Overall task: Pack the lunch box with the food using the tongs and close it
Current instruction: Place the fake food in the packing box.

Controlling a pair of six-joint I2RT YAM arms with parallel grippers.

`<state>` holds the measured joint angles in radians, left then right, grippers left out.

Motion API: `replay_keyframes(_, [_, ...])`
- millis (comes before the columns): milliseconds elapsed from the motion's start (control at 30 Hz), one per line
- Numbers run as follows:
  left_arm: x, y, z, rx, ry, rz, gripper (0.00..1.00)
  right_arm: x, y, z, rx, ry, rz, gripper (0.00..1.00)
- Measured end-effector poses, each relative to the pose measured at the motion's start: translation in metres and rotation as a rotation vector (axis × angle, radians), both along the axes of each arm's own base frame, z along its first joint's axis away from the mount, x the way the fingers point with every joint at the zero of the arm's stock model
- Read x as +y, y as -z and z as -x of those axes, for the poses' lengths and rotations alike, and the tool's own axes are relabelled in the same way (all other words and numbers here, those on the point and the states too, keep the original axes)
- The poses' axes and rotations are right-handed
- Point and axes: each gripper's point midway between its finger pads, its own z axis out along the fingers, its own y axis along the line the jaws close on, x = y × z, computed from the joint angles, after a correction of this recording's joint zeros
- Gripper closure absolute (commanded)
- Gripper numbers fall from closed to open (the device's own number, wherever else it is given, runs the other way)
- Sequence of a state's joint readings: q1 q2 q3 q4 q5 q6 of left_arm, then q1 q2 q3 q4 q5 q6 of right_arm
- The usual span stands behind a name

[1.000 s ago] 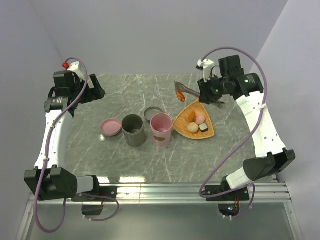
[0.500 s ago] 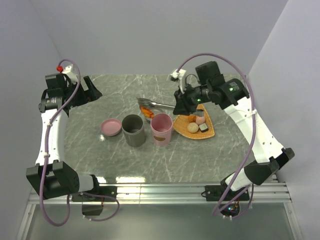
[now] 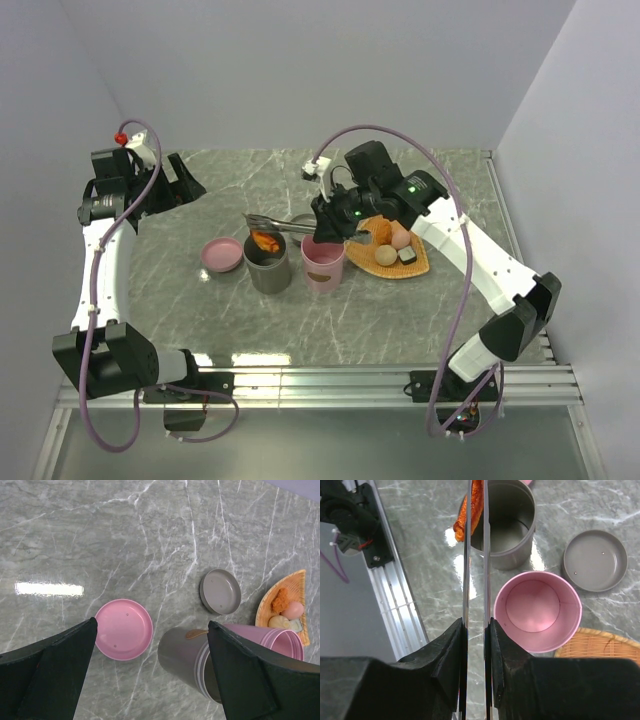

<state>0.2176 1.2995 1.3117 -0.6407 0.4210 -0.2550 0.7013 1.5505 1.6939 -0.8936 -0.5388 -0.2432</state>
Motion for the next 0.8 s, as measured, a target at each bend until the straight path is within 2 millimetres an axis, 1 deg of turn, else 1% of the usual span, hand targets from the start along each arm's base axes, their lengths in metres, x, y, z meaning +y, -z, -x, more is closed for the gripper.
replay_keyframes(133, [0.000,0.000,0.000,0.000,0.000,0.000,0.01,0.002,0.008,-0.008,-0.002,0.018,0.019,1.00])
replay_keyframes(400, [0.001,0.001,0.000,0.003,0.000,0.001,0.01,0.006,0.009,-0.019,-0.036,0.039,0.019,1.00])
replay_keyframes(533, [0.001,0.002,-0.001,0.007,0.000,0.001,0.00,0.010,0.018,-0.025,-0.037,0.041,0.023,1.00])
replay_keyframes(667, [0.001,0.003,-0.001,0.007,0.000,0.001,0.01,0.012,0.030,-0.027,-0.020,0.042,0.044,0.90])
replay_keyframes(800, [0.001,0.003,-0.001,0.007,0.000,0.001,0.00,0.012,0.033,-0.029,-0.021,0.048,0.053,0.84])
